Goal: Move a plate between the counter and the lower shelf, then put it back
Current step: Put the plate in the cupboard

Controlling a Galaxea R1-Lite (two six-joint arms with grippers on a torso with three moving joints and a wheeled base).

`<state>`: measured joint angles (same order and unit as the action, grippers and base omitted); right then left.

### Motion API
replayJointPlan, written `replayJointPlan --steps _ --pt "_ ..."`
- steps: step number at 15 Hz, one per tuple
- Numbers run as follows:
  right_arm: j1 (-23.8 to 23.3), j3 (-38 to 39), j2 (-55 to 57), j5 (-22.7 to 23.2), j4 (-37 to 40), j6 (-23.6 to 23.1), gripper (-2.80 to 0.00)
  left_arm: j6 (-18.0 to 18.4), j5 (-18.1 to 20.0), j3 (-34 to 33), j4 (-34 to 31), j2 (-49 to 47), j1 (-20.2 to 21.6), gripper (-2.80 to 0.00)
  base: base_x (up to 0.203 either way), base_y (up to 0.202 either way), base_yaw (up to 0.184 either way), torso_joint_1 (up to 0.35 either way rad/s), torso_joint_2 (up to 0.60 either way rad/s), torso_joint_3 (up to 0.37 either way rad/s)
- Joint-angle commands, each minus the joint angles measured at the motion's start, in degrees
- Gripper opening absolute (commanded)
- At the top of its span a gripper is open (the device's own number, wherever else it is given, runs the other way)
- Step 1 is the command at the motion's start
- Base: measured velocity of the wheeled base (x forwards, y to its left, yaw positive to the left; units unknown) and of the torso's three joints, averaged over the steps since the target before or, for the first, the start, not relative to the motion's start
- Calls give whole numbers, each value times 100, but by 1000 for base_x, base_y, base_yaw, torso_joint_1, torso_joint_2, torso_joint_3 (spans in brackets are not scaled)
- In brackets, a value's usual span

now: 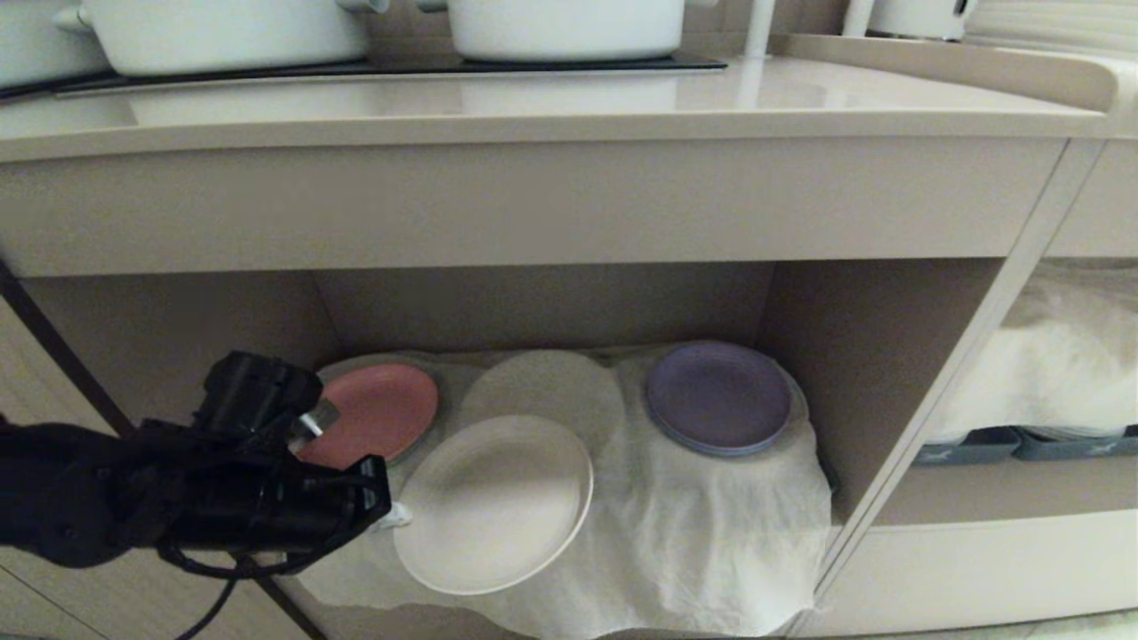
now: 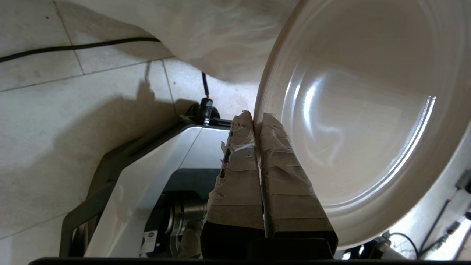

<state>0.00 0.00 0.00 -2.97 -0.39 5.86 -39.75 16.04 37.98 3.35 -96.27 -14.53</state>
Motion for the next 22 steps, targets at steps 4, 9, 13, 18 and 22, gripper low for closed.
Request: replayJointPlan --steps 4,9,13,18,22 --pt "0 0 8 -1 -5 2 -280 -324 -448 103 373 -406 -264 -280 0 0 0 0 0 0" --pt "0 0 0 -1 -5 2 -280 -862 -906 185 869 -714 -605 -280 0 0 0 0 0 0" --pt "0 0 0 -1 -2 2 -280 -1178 -1226 360 1064 -992 -767 -280 0 0 0 0 0 0" --pt "0 0 0 -1 -5 2 -280 -1356 -1354 779 1066 -1258 -762 -280 0 0 0 0 0 0" --pt "0 0 0 -1 -5 2 -280 -1509 -1358 1001 1065 -1395 -762 -280 0 0 0 0 0 0"
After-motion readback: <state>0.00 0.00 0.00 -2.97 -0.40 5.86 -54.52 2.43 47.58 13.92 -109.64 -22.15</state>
